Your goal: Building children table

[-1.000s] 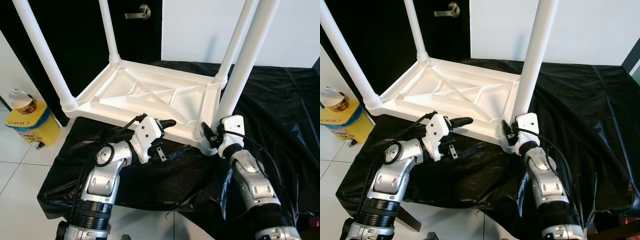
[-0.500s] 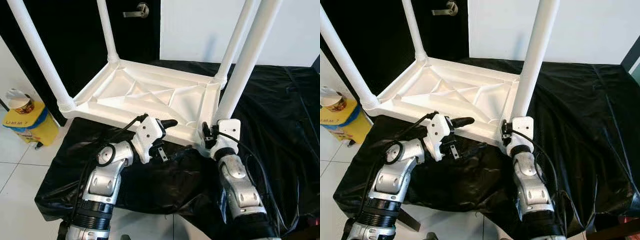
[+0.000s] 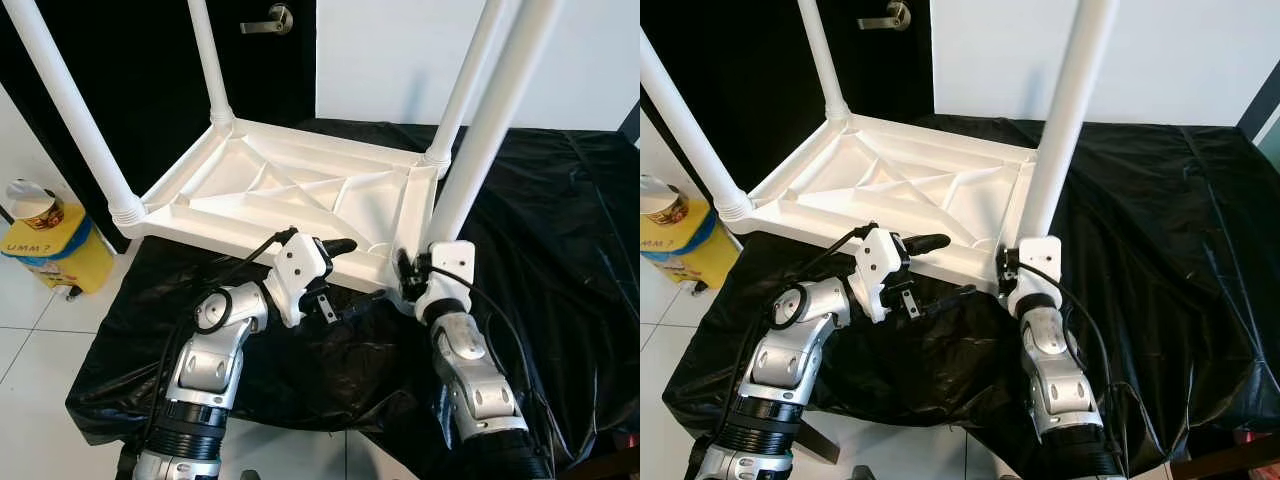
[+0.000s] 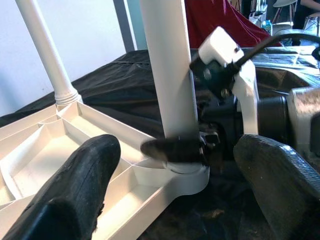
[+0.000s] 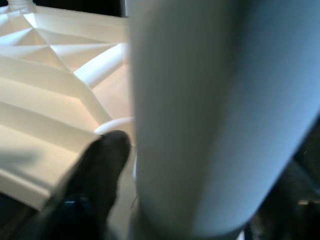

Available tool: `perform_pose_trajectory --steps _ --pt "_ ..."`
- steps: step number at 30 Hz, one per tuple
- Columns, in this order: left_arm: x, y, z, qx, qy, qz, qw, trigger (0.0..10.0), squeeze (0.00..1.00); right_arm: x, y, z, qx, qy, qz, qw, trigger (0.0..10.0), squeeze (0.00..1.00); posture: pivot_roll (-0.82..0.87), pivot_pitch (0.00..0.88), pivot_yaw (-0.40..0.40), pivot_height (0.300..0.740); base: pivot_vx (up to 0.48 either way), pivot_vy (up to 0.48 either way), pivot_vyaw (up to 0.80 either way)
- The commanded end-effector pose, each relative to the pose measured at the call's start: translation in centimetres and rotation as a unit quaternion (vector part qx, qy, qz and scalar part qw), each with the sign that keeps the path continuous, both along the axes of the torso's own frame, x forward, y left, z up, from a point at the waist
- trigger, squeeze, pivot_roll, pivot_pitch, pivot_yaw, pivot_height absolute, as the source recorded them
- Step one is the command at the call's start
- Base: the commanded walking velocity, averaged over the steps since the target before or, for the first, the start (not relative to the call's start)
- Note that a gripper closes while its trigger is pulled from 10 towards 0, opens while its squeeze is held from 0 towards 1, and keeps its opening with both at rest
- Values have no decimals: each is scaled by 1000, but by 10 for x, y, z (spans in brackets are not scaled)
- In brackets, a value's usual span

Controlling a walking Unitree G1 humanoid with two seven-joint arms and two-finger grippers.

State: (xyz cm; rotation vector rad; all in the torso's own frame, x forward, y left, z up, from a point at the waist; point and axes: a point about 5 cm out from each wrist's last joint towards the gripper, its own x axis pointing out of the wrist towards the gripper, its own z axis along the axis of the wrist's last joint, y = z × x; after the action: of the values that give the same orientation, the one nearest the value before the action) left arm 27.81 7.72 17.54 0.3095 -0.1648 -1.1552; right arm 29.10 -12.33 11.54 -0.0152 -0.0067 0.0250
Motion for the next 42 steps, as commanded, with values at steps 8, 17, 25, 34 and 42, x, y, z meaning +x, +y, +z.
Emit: perform_pose_trajectory --steps 8,17,25,34,42 --pt "6 4 4 -13 -15 69 997 10000 0 0 -3 6 1 -21 28 999 10000 0 41 28 -29 740 0 0 0" --pt "4 1 4 -17 -17 71 997 10000 0 -2 -13 13 -2 -41 107 993 10000 0 56 38 -68 740 0 0 0" --pt "-4 -15 -1 -25 -9 53 998 10000 0 11 -26 21 -44 -40 251 966 10000 0 45 42 -75 740 0 0 0" --pt "-9 -22 -5 -20 -6 37 999 10000 0 26 -26 17 -69 -29 277 958 10000 0 40 41 -51 740 0 0 0" --pt "-9 -21 -4 -18 -6 36 999 10000 0 27 -28 11 -75 -18 273 959 3137 0 41 43 -48 740 0 0 0"
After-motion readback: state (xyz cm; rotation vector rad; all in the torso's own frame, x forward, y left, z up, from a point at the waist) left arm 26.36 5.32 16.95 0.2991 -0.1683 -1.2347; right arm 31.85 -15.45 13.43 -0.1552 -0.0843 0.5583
